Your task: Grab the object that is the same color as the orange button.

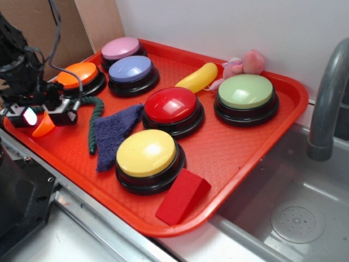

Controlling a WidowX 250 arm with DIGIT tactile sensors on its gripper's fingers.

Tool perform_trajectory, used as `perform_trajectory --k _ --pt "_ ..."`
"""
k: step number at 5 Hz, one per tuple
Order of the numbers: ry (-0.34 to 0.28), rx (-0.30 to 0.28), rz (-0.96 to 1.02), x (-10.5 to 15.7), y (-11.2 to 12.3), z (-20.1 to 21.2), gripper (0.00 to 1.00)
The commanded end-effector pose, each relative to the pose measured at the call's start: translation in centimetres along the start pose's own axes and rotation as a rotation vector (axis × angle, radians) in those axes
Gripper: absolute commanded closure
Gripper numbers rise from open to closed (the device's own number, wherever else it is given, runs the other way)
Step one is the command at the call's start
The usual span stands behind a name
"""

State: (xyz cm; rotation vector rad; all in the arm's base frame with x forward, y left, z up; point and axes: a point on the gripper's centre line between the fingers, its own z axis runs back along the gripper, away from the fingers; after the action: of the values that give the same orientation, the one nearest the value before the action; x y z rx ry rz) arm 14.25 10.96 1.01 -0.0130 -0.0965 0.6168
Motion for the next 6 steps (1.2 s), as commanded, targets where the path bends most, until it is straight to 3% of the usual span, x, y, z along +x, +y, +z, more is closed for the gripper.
perform_trajectory --k 1,3,4,5,6 --pt "-0.04 0.014 0.032 -0.9 -0.4 -0.8 1.0" --pt "-0.038 0.013 0.02 -0.9 -0.6 -0.8 1.0" --pt "-0.06 0.04 0.024 -0.9 -1.0 0.3 1.0" --pt "-0.098 0.038 -0.005 -0.2 -2.0 3.6 1.0" --pt "-0.064 0.008 -0.089 -0.3 -3.3 6.4 1.0"
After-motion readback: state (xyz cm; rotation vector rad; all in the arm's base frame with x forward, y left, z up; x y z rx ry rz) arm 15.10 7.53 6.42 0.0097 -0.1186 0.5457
